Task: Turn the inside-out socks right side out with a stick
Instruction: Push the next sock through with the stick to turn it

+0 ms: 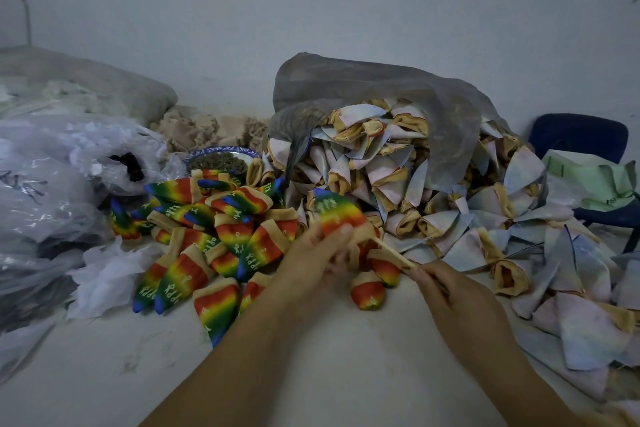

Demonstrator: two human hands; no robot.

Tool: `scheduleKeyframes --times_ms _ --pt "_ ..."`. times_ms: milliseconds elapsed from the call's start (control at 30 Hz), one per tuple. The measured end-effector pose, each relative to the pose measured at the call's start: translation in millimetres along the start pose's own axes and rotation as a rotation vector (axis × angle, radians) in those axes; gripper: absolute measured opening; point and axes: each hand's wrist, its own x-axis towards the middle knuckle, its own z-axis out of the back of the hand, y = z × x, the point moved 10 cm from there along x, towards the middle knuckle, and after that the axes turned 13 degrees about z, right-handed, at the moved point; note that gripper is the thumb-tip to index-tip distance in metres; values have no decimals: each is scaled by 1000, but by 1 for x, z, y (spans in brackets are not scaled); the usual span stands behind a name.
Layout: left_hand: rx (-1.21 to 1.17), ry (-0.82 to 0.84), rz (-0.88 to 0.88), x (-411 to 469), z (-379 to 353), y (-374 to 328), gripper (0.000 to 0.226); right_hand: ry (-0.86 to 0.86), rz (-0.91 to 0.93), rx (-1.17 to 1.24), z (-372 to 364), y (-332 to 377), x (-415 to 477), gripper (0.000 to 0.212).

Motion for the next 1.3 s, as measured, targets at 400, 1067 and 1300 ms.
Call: scheduleKeyframes --times_ms 400,1067,1300 --pt "-725 -125 58 2 43 -1 40 15 -80 68 -7 -17 -3 24" --pt "-216 -379 -93 -8 72 -30 48 89 -112 105 -20 -17 -6 12" --pt "-51 -489 183 2 74 5 40 91 -108 111 -21 -15 -6 12"
